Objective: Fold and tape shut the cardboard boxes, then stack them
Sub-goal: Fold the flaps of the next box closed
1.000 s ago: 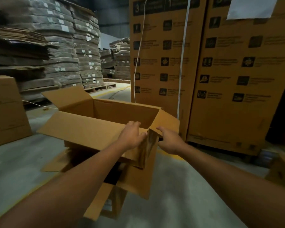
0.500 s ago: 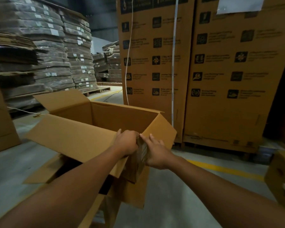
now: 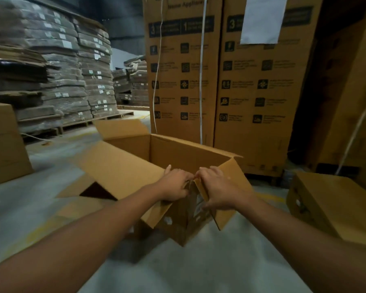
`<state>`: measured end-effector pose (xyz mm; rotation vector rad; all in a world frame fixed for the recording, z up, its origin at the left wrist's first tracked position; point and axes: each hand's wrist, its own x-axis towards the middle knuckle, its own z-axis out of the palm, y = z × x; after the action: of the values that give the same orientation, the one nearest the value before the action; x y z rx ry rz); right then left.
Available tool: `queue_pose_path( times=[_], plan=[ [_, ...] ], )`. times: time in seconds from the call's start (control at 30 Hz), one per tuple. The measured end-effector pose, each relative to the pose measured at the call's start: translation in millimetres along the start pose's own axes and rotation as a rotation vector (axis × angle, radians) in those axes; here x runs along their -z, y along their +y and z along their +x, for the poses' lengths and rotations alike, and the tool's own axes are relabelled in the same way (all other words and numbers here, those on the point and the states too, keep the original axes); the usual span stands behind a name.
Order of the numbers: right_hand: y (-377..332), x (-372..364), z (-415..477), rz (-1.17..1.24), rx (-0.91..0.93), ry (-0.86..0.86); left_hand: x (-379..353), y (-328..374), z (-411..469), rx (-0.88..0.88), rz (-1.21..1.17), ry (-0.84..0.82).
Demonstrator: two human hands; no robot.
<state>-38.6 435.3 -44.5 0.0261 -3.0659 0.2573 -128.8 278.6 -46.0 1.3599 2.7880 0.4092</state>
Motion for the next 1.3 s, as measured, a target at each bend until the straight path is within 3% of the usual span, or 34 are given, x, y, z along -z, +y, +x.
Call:
queue_pose_path(
  times=[0.17, 0.27, 0.47, 0.6, 0.9, 1.3],
  plan=[
    [-26, -26, -147, -0.073, -0.170, 0.028, -55, 109, -96, -0.120, 0.075, -0.018],
    [-31, -82, -225, -0.069, -0.274, 0.036, -107, 150, -146, -0.169, 0.158, -0.076],
    [-38, -184, -322, -0.049, -0.409, -0.076, -224, 179, -206, -0.173, 0.220, -0.238],
    [-22, -206, -337, -0.087, -0.335, -0.247, -269, 180, -214, -0.088, 0.202, -0.340],
    [-11, -210, -321, -0.036, -0.146, -0.318, -260, 140, -210, -0.111, 0.095, -0.360],
    [-42, -203, -349, 0.044, -0.235, -0.264, -264, 151, -270, -0.088, 0.021, -0.271]
  ],
)
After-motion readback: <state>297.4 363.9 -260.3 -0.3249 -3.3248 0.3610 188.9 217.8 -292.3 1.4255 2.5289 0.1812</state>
